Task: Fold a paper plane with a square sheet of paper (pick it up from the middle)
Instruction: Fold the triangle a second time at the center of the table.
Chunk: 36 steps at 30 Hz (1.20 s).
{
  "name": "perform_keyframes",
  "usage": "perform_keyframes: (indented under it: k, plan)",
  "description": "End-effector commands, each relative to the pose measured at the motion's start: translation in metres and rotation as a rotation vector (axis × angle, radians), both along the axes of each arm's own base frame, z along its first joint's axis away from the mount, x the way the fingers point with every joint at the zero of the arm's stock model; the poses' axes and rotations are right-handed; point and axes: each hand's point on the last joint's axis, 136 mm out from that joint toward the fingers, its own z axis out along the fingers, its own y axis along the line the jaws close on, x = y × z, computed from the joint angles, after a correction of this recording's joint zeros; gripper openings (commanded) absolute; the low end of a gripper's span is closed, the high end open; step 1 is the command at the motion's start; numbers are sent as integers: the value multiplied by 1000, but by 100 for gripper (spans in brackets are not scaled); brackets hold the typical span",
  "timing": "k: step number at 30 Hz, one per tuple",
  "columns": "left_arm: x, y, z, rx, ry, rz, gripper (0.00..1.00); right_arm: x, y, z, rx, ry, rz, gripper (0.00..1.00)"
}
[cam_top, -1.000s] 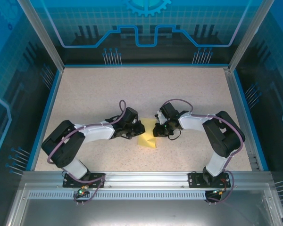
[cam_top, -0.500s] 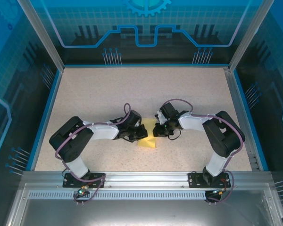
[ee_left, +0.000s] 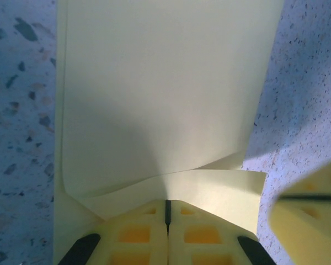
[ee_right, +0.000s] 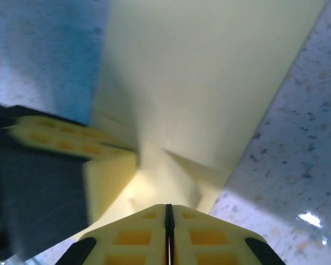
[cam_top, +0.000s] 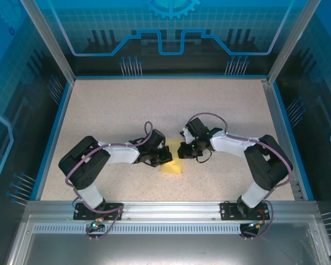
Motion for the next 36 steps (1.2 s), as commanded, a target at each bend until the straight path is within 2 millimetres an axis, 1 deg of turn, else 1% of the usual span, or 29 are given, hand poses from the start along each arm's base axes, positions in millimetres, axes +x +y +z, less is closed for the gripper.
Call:
perform_keyframes:
  k: [1, 5, 9, 10, 14, 18, 22, 29, 33, 36]
  plan:
    - [-17, 12, -25, 73, 93, 10, 7, -15, 5, 17, -24, -25, 51, 10]
    - [-17, 13, -26, 75, 93, 16, 7, -36, 10, 9, -21, 12, 76, 10]
    - [-18, 14, -26, 74, 94, 21, 7, -45, 19, 6, -15, 25, 91, 9]
    - [-18, 14, -26, 74, 92, 22, 6, -53, 15, -5, -32, 54, 91, 9]
    - [-19, 16, -29, 79, 100, 28, 6, -59, 13, -20, -60, 82, 87, 9]
    - [-20, 18, -30, 84, 102, 33, 6, -66, 10, -32, -81, 105, 92, 9]
    - [-21, 20, -32, 92, 105, 40, 6, -69, 2, -40, -120, 112, 83, 9]
    - [-21, 21, -33, 98, 110, 45, 6, -71, -2, -45, -140, 120, 84, 8]
    - [-22, 23, -34, 104, 111, 50, 6, -66, 1, -35, -125, 93, 86, 8]
    - [-22, 23, -35, 107, 116, 53, 6, -68, 0, -34, -129, 96, 89, 8]
